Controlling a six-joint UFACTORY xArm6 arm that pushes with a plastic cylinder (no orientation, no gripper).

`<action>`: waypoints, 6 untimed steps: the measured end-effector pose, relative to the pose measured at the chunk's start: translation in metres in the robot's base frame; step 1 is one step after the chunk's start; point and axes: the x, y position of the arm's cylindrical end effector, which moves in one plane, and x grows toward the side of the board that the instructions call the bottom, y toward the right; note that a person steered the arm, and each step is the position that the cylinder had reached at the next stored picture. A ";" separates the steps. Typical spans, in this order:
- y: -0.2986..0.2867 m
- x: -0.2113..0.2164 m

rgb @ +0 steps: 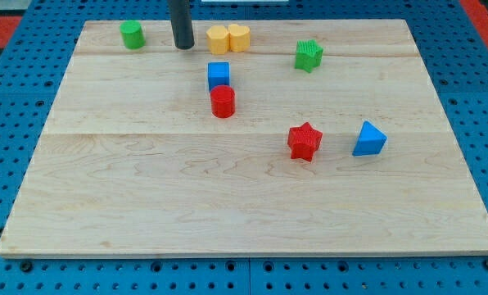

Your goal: Separate the yellow heart from the yellow hexagon

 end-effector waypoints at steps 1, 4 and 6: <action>0.016 -0.042; 0.110 0.016; 0.166 -0.008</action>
